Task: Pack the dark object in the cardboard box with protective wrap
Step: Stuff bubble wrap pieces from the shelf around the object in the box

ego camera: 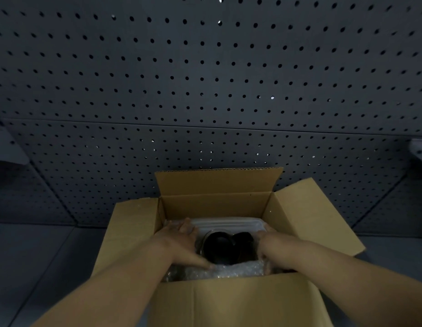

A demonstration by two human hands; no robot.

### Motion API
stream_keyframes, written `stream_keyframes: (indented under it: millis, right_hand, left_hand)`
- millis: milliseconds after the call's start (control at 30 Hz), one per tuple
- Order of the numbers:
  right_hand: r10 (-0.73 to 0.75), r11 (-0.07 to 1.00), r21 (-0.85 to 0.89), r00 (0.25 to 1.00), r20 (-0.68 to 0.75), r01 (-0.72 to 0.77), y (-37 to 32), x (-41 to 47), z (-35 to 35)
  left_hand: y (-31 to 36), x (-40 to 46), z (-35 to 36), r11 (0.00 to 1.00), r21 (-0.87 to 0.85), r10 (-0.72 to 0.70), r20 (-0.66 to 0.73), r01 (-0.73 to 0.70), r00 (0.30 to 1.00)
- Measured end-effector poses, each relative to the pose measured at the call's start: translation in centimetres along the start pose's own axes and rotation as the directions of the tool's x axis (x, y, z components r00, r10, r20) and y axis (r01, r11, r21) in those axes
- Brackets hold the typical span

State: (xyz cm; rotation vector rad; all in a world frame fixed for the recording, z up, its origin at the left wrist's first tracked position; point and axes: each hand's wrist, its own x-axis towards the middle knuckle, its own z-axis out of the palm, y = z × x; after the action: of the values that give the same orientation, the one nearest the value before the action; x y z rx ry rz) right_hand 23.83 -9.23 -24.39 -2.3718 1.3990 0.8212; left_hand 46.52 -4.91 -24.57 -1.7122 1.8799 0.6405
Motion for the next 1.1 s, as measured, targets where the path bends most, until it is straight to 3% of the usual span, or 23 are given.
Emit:
stream_keyframes:
  millis: [100,167,233,400,700,833,1000,1100]
  right_hand:
    - [-0.002,1.0,0.005,0.986,0.166,0.001,0.2,0.1,-1.0]
    - [-0.003,0.997,0.073,0.991,0.133,-0.007,-0.1,-0.1,-2.4]
    - [0.004,0.999,0.032,0.999,0.052,-0.006,-0.5,-0.4,-2.7]
    - [0.038,0.999,0.009,0.99,0.136,-0.039,-1.9,-0.8,-1.9]
    - [0.186,0.975,-0.138,0.98,0.065,-0.176,-3.4,0.4,0.5]
    - [0.216,0.973,-0.109,0.971,0.099,-0.205,-3.6,1.6,1.2]
    - [0.102,0.995,-0.001,0.976,0.19,-0.104,-2.4,0.6,-2.0]
    - [0.057,0.988,0.132,0.988,0.142,-0.076,-1.2,0.7,-2.9]
  left_hand:
    - [-0.1,0.2,-0.3,1.0,-0.024,0.004,0.019,-0.003,1.0]
    - [-0.1,0.2,-0.2,1.0,-0.006,0.004,0.003,-0.004,1.0]
    - [0.0,0.2,0.1,1.0,0.016,0.003,-0.018,-0.003,1.0]
    - [0.5,0.1,0.6,0.994,0.11,-0.005,-0.063,0.012,0.998]
    - [1.6,0.0,1.3,0.957,0.279,-0.044,-0.137,0.082,0.99]
    - [2.0,0.1,1.7,0.938,0.327,-0.061,-0.173,0.116,0.983]
    - [1.1,0.4,1.1,0.979,0.189,-0.05,-0.138,0.076,0.989]
    - [0.4,0.7,0.3,0.999,0.022,-0.022,-0.076,0.024,0.997]
